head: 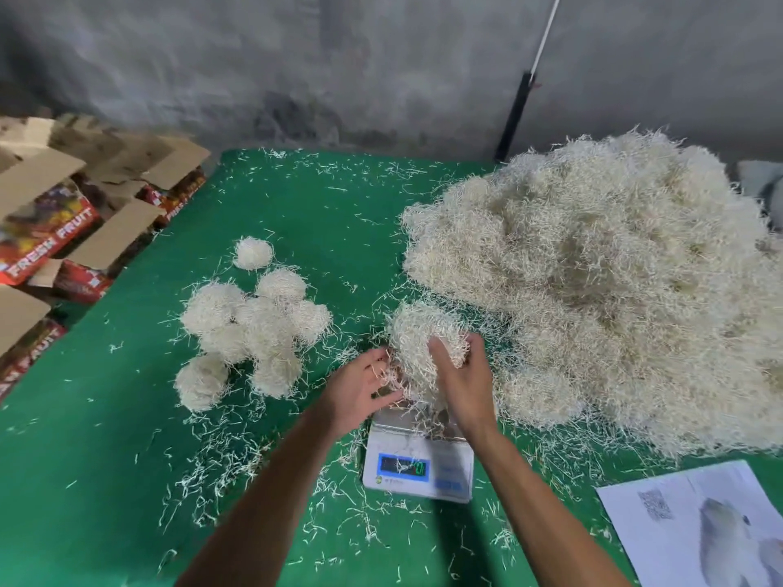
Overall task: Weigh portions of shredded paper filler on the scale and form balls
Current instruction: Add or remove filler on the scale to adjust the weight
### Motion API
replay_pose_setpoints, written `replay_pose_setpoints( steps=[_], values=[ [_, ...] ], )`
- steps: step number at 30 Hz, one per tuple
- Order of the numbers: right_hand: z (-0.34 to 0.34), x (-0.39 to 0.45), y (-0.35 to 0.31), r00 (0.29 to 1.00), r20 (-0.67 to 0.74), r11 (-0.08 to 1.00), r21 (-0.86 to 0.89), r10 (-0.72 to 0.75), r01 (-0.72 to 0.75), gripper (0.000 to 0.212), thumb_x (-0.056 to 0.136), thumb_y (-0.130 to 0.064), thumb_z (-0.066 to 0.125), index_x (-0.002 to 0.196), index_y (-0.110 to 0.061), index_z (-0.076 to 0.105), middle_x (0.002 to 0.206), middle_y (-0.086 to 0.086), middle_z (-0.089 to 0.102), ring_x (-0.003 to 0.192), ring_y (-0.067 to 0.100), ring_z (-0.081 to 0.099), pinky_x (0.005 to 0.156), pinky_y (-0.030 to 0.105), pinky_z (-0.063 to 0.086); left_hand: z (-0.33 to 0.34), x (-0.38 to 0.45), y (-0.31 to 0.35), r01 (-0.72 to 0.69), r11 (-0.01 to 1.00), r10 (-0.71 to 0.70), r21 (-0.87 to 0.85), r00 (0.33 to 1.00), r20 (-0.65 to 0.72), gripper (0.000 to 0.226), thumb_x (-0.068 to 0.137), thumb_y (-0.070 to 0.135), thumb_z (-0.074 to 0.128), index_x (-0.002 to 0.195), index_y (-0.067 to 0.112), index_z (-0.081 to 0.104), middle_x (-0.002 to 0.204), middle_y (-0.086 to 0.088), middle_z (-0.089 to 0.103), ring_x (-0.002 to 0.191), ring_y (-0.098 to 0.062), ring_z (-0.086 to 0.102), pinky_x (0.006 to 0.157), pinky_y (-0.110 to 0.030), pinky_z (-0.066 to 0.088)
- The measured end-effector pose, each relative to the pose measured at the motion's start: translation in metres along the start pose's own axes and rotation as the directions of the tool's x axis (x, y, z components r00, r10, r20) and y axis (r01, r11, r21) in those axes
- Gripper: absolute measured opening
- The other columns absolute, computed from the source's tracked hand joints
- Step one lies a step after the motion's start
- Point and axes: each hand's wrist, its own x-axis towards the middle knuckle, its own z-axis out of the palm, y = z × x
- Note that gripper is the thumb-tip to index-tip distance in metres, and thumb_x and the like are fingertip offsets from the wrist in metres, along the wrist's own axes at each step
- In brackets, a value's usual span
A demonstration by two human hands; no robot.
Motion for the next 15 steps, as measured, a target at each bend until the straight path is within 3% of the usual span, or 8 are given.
replay_pose_setpoints(
  steps=[1, 2, 5, 7, 9, 10, 12, 15],
  values=[
    [-0.006, 0.001, 0.003, 1.000, 0.021, 0.998, -0.055, -0.010, 0.011, 0.097, 0.085, -0.081, 0.061, 0.159, -0.028, 0.027, 0.152, -0.011, 0.042, 0.120, 0.006, 0.059, 0.107, 0.037, 0.045, 0.003, 0.009, -0.001, -0.004, 0.998, 0.008, 0.069, 0.998, -0.055, 0.053, 0.104, 0.041, 0.046, 0.150, 0.016, 0.035, 0.141, 0.004, 0.042, 0.140, -0.033, 0.036, 0.105, -0.054, 0.048],
    [-0.012, 0.003, 0.008, 0.998, 0.061, 0.989, -0.145, -0.005, 0.014, 0.097, 0.086, -0.078, 0.062, 0.158, -0.022, 0.031, 0.149, -0.014, 0.041, 0.120, 0.005, 0.053, 0.107, 0.035, 0.041, 0.007, 0.012, 0.000, 0.015, 0.979, 0.004, 0.203, 0.996, -0.094, 0.050, 0.106, 0.042, 0.043, 0.147, 0.014, 0.039, 0.134, 0.000, 0.047, 0.132, -0.031, 0.044, 0.102, -0.051, 0.050],
    [-0.026, 0.006, 0.025, 0.988, 0.151, 0.920, -0.390, 0.026, 0.036, 0.078, 0.088, -0.073, 0.063, 0.137, -0.013, 0.059, 0.109, -0.001, 0.069, 0.088, 0.013, 0.065, 0.089, 0.034, 0.057, 0.015, 0.013, -0.014, 0.148, 0.894, -0.033, 0.423, 0.963, -0.267, 0.028, 0.106, 0.032, 0.045, 0.114, 0.009, 0.060, 0.096, -0.006, 0.058, 0.080, -0.013, 0.056, 0.080, -0.033, 0.061],
    [-0.033, 0.004, 0.033, 0.998, 0.054, 0.933, -0.358, -0.022, 0.040, 0.056, 0.092, -0.072, 0.059, 0.109, -0.021, 0.071, 0.094, -0.011, 0.072, 0.087, 0.008, 0.072, 0.071, 0.026, 0.062, 0.012, 0.013, -0.024, 0.172, 0.862, 0.008, 0.476, 0.935, -0.354, 0.030, 0.104, 0.035, 0.049, 0.089, 0.012, 0.060, 0.070, 0.002, 0.051, 0.059, -0.011, 0.050, 0.065, -0.033, 0.058],
    [-0.039, 0.002, 0.035, 0.995, -0.062, 0.954, -0.296, -0.073, 0.051, 0.041, 0.096, -0.071, 0.052, 0.091, -0.033, 0.067, 0.078, -0.026, 0.062, 0.079, -0.010, 0.067, 0.052, 0.006, 0.048, 0.008, 0.010, -0.028, 0.173, 0.860, 0.035, 0.481, 0.919, -0.393, 0.028, 0.103, 0.037, 0.052, 0.079, 0.021, 0.057, 0.068, 0.000, 0.055, 0.059, -0.015, 0.053, 0.063, -0.040, 0.058],
    [-0.041, 0.001, 0.035, 0.994, -0.088, 0.961, -0.272, -0.064, 0.038, 0.039, 0.098, -0.069, 0.049, 0.095, -0.034, 0.064, 0.081, -0.027, 0.059, 0.075, -0.012, 0.066, 0.050, 0.005, 0.046, 0.006, 0.008, -0.030, 0.168, 0.841, 0.059, 0.514, 0.917, -0.396, 0.027, 0.102, 0.037, 0.054, 0.078, 0.023, 0.057, 0.068, 0.000, 0.058, 0.060, -0.016, 0.055, 0.065, -0.042, 0.058],
    [-0.042, 0.001, 0.038, 0.995, -0.098, 0.974, -0.228, -0.031, 0.007, 0.038, 0.099, -0.068, 0.045, 0.104, -0.034, 0.060, 0.093, -0.021, 0.063, 0.068, -0.001, 0.068, 0.053, 0.012, 0.051, 0.004, 0.006, -0.033, 0.155, 0.830, 0.085, 0.535, 0.914, -0.397, 0.029, 0.100, 0.037, 0.056, 0.082, 0.016, 0.063, 0.068, -0.001, 0.061, 0.057, -0.016, 0.057, 0.063, -0.040, 0.058],
    [-0.043, 0.005, 0.042, 0.998, -0.068, 0.978, -0.208, -0.014, -0.001, 0.041, 0.102, -0.061, 0.047, 0.118, -0.025, 0.060, 0.102, -0.014, 0.066, 0.064, -0.002, 0.067, 0.052, 0.012, 0.050, 0.004, 0.006, -0.032, 0.107, 0.900, 0.059, 0.422, 0.930, -0.363, 0.030, 0.100, 0.037, 0.059, 0.096, 0.008, 0.066, 0.084, -0.007, 0.069, 0.065, -0.013, 0.067, 0.067, -0.039, 0.061]
  ],
)
